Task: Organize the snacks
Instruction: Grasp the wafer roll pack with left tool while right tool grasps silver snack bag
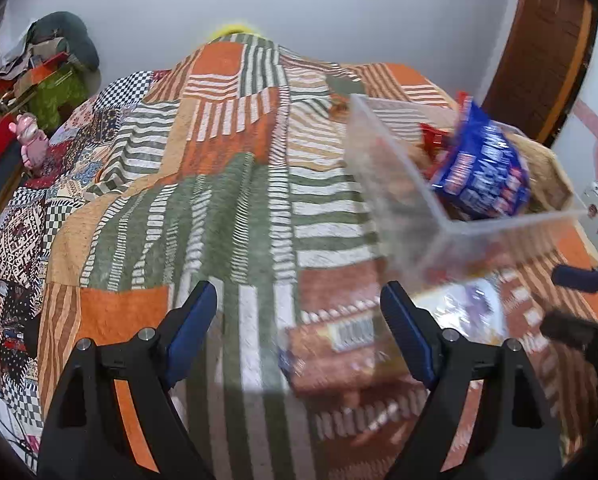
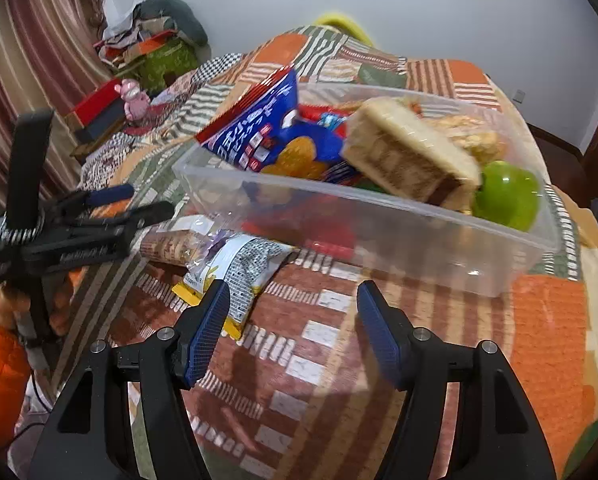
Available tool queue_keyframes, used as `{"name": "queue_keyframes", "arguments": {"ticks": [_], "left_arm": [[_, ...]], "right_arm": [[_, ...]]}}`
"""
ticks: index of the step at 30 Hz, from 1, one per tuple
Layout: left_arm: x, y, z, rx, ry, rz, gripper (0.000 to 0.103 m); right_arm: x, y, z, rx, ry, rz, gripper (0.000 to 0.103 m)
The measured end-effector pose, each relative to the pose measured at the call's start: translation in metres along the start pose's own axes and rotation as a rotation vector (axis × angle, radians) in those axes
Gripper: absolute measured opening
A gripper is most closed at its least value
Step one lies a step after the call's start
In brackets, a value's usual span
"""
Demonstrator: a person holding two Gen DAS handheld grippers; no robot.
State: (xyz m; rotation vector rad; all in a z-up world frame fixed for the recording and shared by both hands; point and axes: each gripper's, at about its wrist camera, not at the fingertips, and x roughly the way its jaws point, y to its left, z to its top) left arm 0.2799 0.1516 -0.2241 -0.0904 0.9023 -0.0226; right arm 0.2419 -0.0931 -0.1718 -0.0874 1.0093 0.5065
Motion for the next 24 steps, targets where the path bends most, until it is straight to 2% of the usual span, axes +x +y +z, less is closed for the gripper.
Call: {"name": "queue_keyframes", "arguments": {"ticks": [4, 14, 18, 24], "left_arm": [[0.014, 0.007, 0.0, 0.011, 0.044, -0.014, 0.084], [-0.011, 0.011, -0.035, 0.022, 0.076, -0.07, 0.084], [-0.025, 0.008, -0.052, 0.011, 0.077, -0.104, 0.084], [-0.043, 0.001, -0.059, 0.017, 0.047, -0.121, 0.084]], "right_arm": [[0.008, 0.005, 0.001, -0.009, 0.017, 0.0, 0.063], [0.018, 0.016, 0.003, -0.01, 0.045, 0.012, 0.063], [0.024, 0.023, 0.007, -0.02, 0.053, 0.015, 0.065], [0.037, 0.033, 0.012, -0.035, 0.068, 0.012, 0.066]]}}
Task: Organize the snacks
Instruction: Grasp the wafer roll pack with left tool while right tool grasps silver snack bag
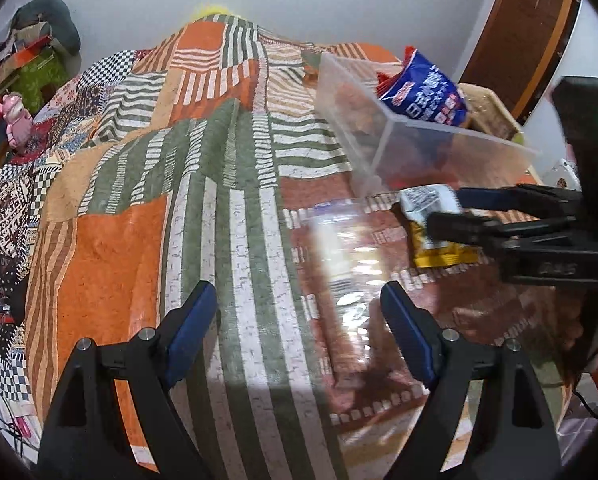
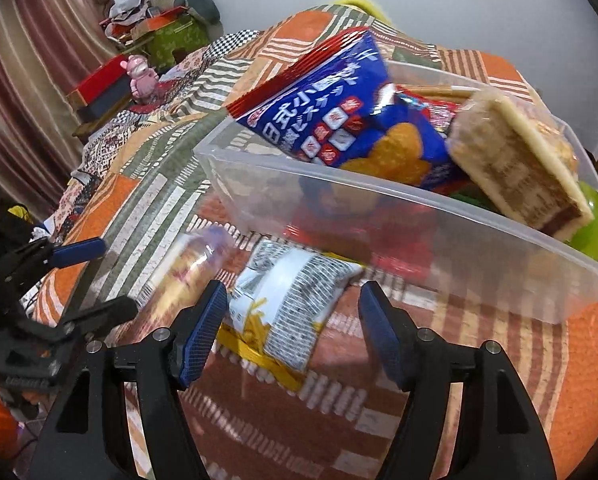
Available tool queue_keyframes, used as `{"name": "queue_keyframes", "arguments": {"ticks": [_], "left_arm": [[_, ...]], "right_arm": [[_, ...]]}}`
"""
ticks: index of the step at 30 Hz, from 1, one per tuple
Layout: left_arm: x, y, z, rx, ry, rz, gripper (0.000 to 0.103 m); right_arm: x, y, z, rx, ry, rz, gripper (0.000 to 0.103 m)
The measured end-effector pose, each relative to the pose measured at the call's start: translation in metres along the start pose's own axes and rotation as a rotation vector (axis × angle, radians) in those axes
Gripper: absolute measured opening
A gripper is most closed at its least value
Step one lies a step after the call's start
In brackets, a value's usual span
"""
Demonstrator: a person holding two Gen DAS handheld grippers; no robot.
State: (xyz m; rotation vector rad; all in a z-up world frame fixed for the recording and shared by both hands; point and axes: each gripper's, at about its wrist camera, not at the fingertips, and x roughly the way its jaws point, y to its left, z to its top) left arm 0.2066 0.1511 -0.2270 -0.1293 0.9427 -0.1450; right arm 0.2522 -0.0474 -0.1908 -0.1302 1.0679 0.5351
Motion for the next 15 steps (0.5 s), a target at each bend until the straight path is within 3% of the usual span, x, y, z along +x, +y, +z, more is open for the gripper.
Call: {"name": "queue_keyframes", "arguments": {"ticks": [4, 10, 15], "left_arm": [[-0.001, -0.006, 0.003, -0.01, -0.006, -0.031, 0.084], [0.017, -0.022, 0.007, -0.006, 0.017, -0.056, 0.084], [0.034, -0.03, 0.008, 0.004, 0.036, -0.03, 0.067]], "right_arm": [[0.008, 0.006, -0.002, -0.02, 0.024, -0.002, 0.065], [0.0, 0.003, -0.007, -0.044, 0.016, 0.01, 0.04], [-0.013, -0.007, -0.012, -0.049, 0.0, 0.005, 0.033]]}}
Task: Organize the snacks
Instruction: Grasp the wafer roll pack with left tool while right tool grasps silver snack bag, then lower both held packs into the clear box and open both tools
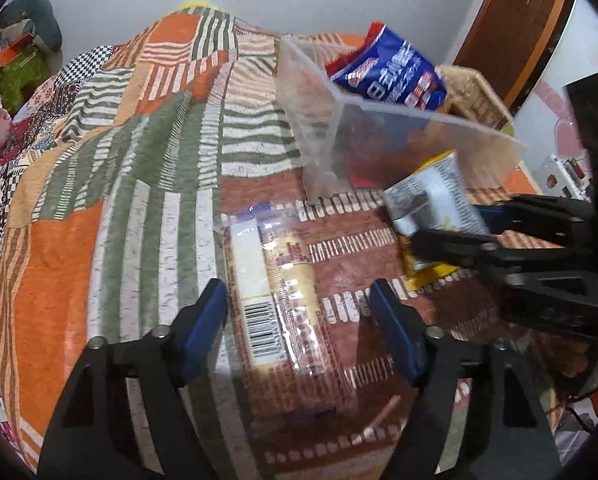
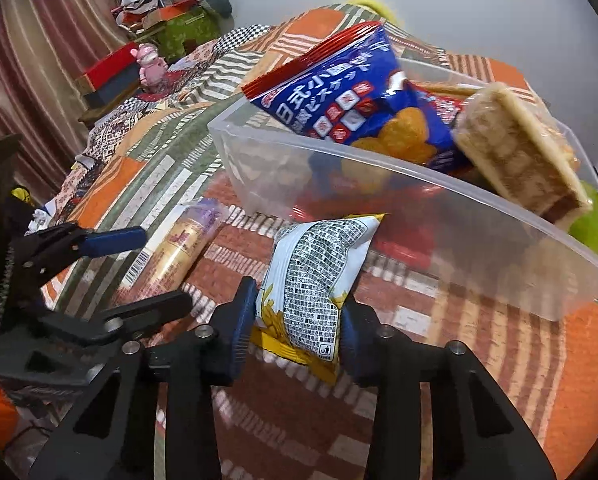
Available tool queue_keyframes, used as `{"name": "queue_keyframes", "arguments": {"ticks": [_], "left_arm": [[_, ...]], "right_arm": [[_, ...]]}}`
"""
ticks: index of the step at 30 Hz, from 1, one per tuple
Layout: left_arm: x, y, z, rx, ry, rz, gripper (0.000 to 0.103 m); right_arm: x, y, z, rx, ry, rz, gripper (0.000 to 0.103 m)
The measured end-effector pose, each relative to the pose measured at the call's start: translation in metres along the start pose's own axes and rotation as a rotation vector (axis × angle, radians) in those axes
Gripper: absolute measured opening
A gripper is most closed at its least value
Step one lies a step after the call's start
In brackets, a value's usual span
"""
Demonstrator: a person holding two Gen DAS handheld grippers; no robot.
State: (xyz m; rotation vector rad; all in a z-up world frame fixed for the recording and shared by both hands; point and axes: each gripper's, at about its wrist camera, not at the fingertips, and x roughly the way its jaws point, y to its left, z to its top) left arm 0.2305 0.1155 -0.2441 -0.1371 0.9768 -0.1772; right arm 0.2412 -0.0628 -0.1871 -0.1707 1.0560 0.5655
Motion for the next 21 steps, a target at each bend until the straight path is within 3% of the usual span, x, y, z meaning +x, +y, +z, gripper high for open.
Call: {"name": "queue_keyframes", "arguments": {"ticks": [4, 12, 21], "left_arm": [[0.004, 0.004, -0.002, -0.033, -0.009, 0.03, 0.046], [-0.015, -0.002, -0.01, -0.031, -0.026, 0.039, 0.045], [-0.065, -0.027, 0.007, -0.028, -0.129, 0.022, 0.045]], "right_arm": [[-0.009, -0.008, -0.005, 0.013, -0.019, 0.002, 0.03], [-0.029, -0.01, -0.008, 0.029, -0.065, 0.015, 0.022], [-0.06, -0.016, -0.015, 0.05, -0.138, 0.014, 0.021]]}}
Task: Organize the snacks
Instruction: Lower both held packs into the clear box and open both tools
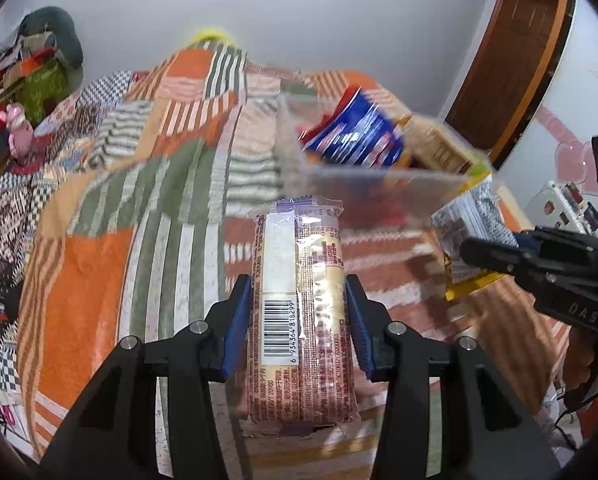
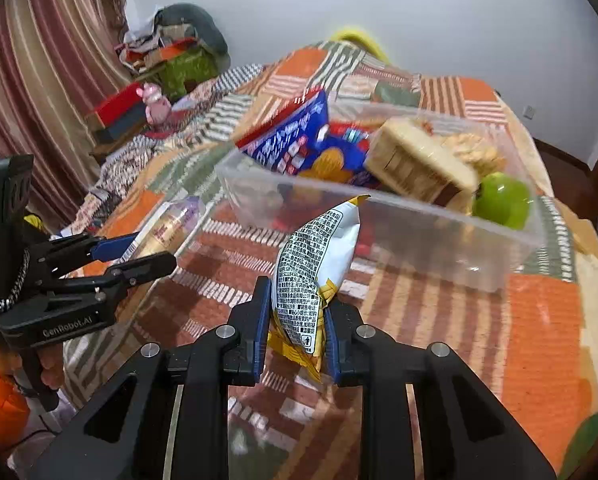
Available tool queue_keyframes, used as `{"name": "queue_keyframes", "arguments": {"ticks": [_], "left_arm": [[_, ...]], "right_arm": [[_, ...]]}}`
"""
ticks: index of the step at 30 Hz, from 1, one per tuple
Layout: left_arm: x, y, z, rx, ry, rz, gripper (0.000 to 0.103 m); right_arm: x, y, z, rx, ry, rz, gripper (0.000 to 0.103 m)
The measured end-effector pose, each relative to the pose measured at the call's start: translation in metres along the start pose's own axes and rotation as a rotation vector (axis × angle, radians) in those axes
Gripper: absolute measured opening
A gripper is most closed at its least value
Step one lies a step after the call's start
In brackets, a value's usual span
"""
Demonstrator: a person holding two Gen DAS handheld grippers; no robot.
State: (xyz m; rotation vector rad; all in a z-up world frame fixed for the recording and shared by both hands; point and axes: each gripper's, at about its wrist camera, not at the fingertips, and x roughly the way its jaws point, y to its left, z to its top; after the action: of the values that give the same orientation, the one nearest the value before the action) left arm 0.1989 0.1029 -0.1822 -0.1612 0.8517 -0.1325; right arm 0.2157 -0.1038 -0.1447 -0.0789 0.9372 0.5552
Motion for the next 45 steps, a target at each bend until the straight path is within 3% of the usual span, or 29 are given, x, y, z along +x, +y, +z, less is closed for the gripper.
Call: {"name": "queue_keyframes", "arguments": {"ticks": [9, 22, 33, 41, 45], "left_arm": [[-0.022, -0.038, 0.041, 0.031, -0.099, -0.04, 0.045], [0.007, -0.079, 0.102, 0.075, -0.161, -0.065, 0.045], [0.06, -0.103, 0.135, 0.09, -0.131, -0.063, 0.045], [0.096, -0.097, 0.138, 0.056, -0.073, -0.052, 0.045], [0.097, -0.096, 0.138, 0.057, -0.072, -0.047, 0.048]], "right_arm": [[-0.039, -0.021, 0.013, 0.03, -0.116, -0.036, 0.021], [-0.061, -0.072, 0.043, 0.091, -0.235, -0.119, 0.022], [-0.019, -0.088, 0.066, 0.087, -0.203, -0.116, 0.022], [0.003, -0.104, 0.066, 0.14, -0.173, -0.103, 0.022], [0.004, -0.106, 0.064, 0.136, -0.151, -0.113, 0.028]]}}
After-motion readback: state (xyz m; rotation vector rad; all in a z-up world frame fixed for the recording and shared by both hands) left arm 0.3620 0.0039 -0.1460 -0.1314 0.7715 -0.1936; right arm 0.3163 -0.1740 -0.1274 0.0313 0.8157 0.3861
